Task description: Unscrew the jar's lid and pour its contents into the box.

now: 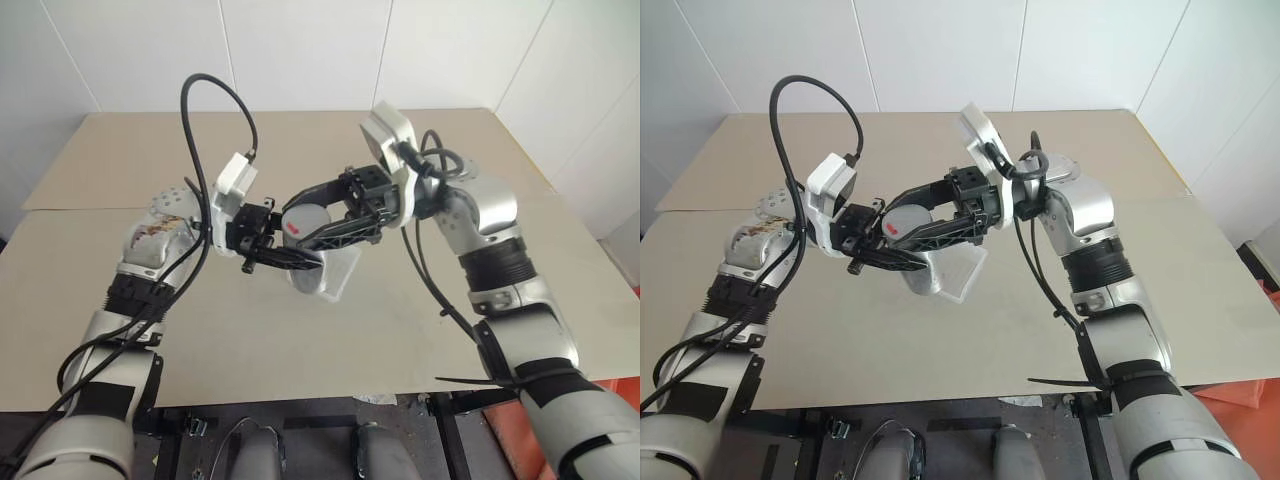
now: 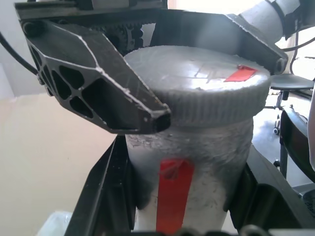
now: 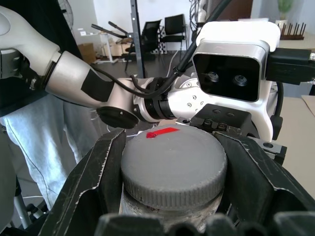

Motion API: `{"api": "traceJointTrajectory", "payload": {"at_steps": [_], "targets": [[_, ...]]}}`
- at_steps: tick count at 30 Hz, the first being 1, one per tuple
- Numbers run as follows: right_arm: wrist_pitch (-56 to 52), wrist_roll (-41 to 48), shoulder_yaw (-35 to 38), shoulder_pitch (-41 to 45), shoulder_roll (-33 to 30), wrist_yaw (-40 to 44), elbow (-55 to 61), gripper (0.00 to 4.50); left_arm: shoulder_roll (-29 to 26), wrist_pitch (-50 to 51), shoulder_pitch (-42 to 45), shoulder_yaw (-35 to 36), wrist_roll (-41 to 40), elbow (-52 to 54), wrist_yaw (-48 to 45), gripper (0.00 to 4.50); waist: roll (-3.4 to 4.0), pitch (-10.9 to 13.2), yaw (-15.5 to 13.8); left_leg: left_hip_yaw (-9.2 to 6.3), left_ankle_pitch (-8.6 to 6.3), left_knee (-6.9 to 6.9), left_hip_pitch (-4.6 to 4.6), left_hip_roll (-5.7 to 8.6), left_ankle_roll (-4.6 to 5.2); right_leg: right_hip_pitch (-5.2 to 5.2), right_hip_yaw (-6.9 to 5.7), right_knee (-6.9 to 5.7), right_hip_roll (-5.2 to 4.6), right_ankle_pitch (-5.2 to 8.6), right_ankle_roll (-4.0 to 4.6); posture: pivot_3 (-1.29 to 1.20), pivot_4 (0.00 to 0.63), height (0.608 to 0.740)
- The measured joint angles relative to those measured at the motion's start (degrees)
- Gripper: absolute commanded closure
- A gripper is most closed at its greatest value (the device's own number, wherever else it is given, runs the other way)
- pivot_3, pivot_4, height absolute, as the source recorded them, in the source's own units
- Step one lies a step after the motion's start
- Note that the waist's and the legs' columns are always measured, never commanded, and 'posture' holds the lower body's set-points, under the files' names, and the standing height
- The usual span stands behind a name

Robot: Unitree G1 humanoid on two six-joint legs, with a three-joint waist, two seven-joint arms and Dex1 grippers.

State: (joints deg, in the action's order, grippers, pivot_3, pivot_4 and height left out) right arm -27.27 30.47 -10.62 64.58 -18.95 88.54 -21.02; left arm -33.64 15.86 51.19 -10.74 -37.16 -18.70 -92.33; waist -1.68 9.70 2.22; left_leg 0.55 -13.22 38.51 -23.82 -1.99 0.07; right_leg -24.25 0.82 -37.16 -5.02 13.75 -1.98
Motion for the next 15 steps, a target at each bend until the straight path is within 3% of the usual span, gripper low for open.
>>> {"api": "traceJointTrajectory", "payload": {"at_steps": [5,11,15], "targets": [[1.24,-1.81,0.25,-0.71,0.92,-4.08,2.46,0.06,0.88,-0.28,0.01,0.13,0.04,-0.94,0.0,2.55,0.01,0.01,-0.29,-0.01,0.0,0.02,-0.02,0.0,0.0,0.0,-0.02,-0.02,-0.01,0.0,0.0,0.0,0.15,0.74],[-0.51,-2.41,5.39,-8.02,-3.68,-15.85,13.17,0.06,-1.97,-1.12,0.06,1.96,3.05,-4.58,0.07,2.55,0.01,0.01,-1.05,0.0,0.0,0.02,-0.03,0.02,0.0,0.0,-0.03,0.01,-0.03,0.0,0.0,0.0,0.15,0.74],[-6.09,-2.16,8.56,-13.72,-6.98,-25.72,25.66,0.06,-1.08,-3.07,0.42,4.03,6.77,-10.3,1.7,2.55,0.01,0.01,-1.37,0.01,0.0,0.04,-0.02,0.02,0.0,-0.01,-0.02,0.03,-0.03,0.0,0.0,0.0,0.15,0.74]]}}
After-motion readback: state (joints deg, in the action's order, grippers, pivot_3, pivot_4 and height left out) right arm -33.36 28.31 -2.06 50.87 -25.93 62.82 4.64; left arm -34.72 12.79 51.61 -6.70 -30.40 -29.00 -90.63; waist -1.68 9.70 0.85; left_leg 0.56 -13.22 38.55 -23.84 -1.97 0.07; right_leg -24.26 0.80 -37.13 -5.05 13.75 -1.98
